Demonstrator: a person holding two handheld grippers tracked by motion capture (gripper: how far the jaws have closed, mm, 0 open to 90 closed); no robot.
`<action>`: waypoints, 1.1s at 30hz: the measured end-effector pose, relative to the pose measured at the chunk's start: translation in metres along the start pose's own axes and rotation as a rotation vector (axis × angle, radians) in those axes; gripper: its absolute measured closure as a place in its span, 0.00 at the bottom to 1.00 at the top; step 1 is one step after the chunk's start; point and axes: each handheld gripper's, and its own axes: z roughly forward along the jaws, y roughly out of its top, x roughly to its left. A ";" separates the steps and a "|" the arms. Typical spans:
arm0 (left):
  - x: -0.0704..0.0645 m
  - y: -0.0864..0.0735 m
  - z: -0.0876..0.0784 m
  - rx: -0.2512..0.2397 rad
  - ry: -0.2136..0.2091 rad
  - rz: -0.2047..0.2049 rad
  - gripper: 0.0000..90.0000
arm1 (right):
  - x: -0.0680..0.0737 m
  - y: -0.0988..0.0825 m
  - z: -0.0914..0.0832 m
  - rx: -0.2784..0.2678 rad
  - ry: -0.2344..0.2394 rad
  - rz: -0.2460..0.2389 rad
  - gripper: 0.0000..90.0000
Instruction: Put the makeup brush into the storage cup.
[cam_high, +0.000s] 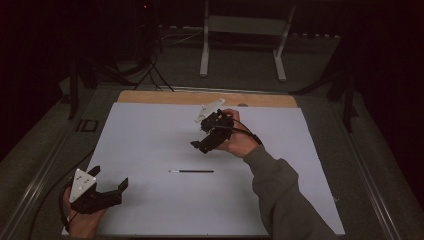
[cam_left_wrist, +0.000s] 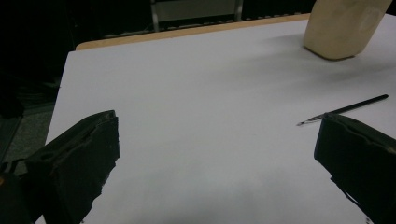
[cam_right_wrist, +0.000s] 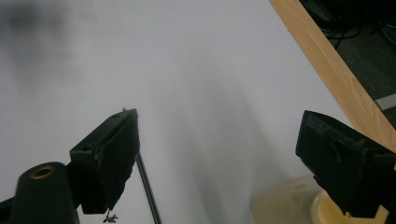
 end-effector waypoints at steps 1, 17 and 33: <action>0.000 0.000 0.000 0.002 0.000 0.001 0.02 | 0.000 0.000 0.001 0.001 0.004 -0.001 0.15; 0.000 0.000 0.001 0.006 -0.006 0.004 0.02 | 0.002 0.006 0.016 0.086 0.043 -0.067 0.16; -0.001 0.000 0.001 0.006 -0.008 0.002 0.02 | 0.001 0.004 0.029 0.181 0.084 -0.095 0.16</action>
